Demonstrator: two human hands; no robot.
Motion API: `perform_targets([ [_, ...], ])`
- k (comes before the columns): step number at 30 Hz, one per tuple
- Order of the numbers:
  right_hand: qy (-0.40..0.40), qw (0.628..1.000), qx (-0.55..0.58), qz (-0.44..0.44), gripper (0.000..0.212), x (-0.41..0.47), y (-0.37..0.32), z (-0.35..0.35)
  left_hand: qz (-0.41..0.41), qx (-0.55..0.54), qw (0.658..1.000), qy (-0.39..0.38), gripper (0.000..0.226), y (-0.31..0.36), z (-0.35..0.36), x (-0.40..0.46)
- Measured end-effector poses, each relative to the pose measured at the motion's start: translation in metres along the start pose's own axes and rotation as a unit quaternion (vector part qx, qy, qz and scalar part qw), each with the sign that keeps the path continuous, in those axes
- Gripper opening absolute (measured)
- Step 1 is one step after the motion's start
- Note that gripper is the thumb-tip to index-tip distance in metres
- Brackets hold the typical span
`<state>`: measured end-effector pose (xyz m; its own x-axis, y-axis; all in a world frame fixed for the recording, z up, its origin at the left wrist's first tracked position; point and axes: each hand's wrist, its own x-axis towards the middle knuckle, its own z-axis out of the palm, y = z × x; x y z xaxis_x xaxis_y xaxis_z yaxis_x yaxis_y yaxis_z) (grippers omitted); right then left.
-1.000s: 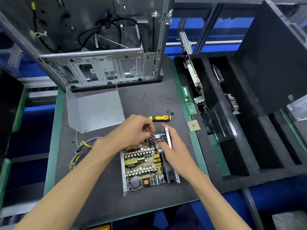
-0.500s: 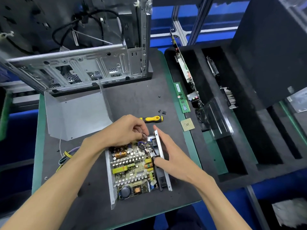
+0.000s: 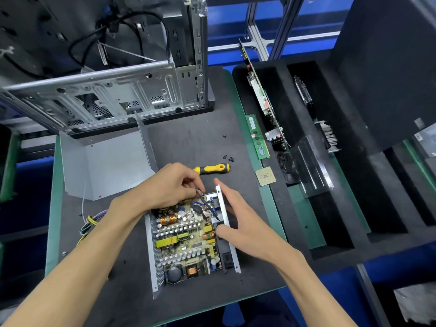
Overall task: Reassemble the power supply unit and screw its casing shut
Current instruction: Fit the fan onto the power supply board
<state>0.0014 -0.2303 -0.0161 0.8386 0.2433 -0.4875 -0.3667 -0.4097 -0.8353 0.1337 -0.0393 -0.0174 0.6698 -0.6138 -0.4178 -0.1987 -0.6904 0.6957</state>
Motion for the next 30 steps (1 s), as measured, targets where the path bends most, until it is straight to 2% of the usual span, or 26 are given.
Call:
perform_targets([
  [7, 0.001, 1.000, 0.003, -0.001, 0.095, 0.000, 0.000, 0.002, -0.028, 0.037, 0.999, -0.014, 0.024, 0.005, 0.000, 0.005],
  [22, 0.005, 1.000, 0.020, -0.003, 0.093, 0.001, 0.004, 0.003, -0.086, -0.092, 0.990, -0.064, 0.015, -0.003, 0.001, 0.009],
  [30, 0.003, 1.000, 0.021, 0.003, 0.092, 0.001, 0.002, 0.003, -0.088, -0.084, 0.991, -0.063, 0.011, 0.002, 0.005, 0.011],
])
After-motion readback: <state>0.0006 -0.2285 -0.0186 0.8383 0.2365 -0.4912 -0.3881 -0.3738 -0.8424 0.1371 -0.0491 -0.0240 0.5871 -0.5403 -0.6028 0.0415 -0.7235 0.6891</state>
